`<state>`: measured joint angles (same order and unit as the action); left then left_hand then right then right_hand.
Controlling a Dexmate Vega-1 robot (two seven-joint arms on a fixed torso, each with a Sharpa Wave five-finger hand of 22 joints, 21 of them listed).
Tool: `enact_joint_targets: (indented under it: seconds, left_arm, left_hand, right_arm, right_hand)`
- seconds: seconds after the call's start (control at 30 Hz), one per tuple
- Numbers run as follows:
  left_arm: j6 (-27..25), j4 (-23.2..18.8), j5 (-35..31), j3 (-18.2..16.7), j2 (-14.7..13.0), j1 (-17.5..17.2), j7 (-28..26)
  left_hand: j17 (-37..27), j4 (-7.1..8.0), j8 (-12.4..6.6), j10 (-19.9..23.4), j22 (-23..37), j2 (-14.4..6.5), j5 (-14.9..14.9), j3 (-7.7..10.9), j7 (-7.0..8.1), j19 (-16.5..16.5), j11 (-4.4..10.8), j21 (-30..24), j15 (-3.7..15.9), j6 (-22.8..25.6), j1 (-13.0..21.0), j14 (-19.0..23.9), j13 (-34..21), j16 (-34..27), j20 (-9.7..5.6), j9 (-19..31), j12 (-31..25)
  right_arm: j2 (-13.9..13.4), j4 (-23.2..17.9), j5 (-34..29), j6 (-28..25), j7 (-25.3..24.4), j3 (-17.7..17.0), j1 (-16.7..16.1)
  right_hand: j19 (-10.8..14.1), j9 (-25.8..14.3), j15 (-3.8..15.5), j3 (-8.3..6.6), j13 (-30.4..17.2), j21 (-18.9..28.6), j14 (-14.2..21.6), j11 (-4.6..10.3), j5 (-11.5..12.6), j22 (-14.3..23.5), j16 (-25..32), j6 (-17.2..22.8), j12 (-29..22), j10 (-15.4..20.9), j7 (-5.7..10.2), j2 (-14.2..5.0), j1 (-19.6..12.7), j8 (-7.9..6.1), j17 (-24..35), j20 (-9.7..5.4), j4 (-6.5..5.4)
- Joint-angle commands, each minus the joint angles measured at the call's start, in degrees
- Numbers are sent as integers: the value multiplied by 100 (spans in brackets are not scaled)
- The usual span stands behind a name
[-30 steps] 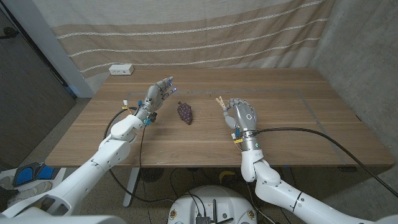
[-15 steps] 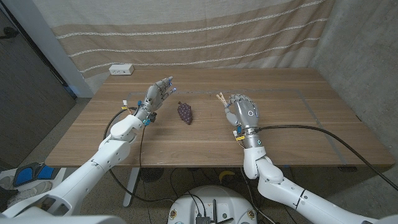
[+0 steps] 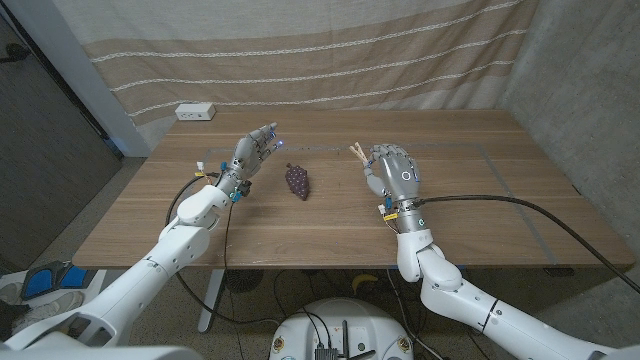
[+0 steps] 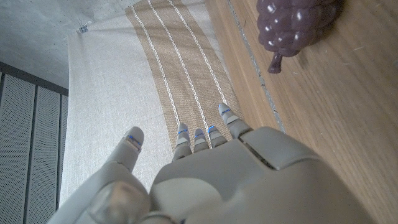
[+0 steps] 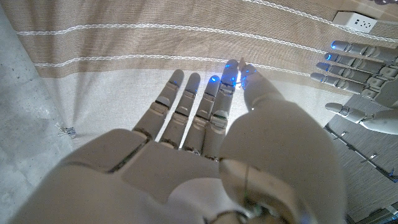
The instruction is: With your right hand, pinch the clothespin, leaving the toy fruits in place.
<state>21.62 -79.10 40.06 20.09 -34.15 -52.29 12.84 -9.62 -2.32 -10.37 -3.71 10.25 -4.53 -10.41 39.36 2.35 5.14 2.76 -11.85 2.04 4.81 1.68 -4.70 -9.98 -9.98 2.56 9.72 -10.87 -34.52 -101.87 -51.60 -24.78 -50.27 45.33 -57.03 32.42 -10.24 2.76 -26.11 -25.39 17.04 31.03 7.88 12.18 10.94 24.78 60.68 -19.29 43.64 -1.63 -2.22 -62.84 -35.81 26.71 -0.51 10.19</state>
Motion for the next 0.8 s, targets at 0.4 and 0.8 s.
enact_joint_targets:
  seconds: [0.4,0.8]
  left_arm:
    - [-22,125,49,-32,17,39,18]
    - [8,244,121,-53,17,86,175]
  left_hand:
    - [-12,-47,6,-21,27,-151,-16,1,24,18,13,6,-17,9,-28,-4,-19,-13,17,22,-15]
    - [-13,-52,7,-19,27,-153,-16,-3,29,18,5,6,-21,7,-30,-4,-20,-14,25,22,-16]
  right_arm:
    - [-221,-72,-315,139,281,-105,143]
    - [-241,-169,-486,21,432,-115,134]
  right_hand:
    - [-3,-34,978,-58,-34,41,62,370,46,5,-21,63,13,405,18,-34,-97,36,16,-50,-19]
    - [-3,-35,973,-76,-50,43,67,372,43,4,-52,93,23,423,34,-17,-87,62,3,-43,-25]
